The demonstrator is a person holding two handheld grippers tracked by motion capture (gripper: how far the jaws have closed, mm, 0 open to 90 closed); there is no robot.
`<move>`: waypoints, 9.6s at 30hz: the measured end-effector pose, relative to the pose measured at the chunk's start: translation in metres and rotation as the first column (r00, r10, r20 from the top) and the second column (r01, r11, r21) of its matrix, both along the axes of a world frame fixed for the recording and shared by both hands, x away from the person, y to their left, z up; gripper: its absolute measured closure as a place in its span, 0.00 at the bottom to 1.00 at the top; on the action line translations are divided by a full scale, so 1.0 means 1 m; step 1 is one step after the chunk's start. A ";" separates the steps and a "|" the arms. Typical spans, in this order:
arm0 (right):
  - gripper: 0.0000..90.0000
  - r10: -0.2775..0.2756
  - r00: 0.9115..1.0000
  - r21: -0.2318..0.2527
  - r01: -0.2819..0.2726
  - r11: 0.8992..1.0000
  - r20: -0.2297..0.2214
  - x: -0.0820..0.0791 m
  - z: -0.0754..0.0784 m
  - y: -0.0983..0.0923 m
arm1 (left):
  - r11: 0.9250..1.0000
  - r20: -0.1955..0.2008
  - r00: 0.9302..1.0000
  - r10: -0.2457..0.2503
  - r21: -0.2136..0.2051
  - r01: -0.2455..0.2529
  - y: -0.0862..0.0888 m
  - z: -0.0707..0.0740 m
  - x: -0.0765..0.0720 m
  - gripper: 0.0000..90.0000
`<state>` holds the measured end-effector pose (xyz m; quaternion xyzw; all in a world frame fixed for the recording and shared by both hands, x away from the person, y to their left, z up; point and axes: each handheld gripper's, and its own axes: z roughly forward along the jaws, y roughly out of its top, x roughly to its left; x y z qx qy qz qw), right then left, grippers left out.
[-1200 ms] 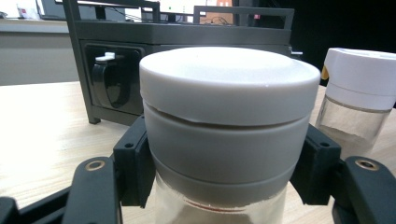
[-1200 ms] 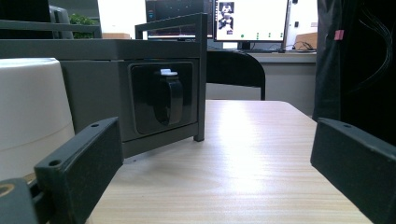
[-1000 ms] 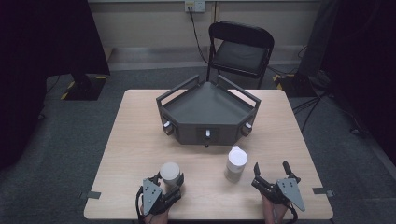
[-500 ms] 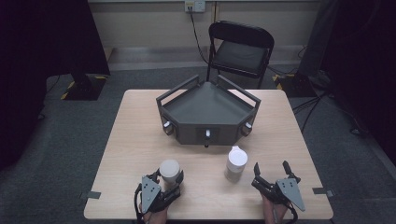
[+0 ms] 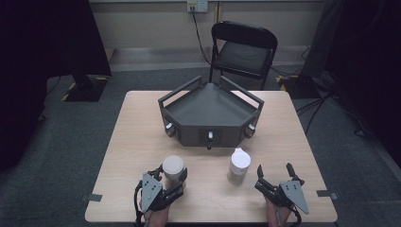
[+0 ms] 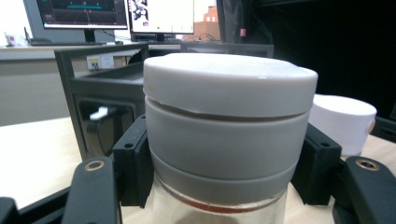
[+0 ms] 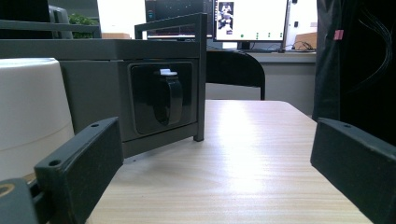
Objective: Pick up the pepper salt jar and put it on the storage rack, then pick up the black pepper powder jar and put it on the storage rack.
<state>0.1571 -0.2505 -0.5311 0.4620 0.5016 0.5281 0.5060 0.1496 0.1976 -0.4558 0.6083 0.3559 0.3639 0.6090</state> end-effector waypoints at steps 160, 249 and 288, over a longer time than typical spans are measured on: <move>0.02 0.008 1.000 -0.002 -0.008 1.000 -0.001 0.000 0.000 -0.001 | 0.999 -0.061 0.998 0.026 -0.038 -0.029 -0.027 0.095 0.172 0.00; 0.02 -0.002 1.000 -0.001 0.002 1.000 -0.003 0.000 0.000 0.000 | 0.971 0.028 0.974 0.226 -0.082 -0.223 0.002 -0.079 0.017 0.00; 0.00 0.003 1.000 0.008 -0.003 1.000 0.008 -0.001 -0.001 -0.002 | 0.969 0.045 0.969 0.244 -0.038 -0.243 -0.005 -0.079 0.017 0.00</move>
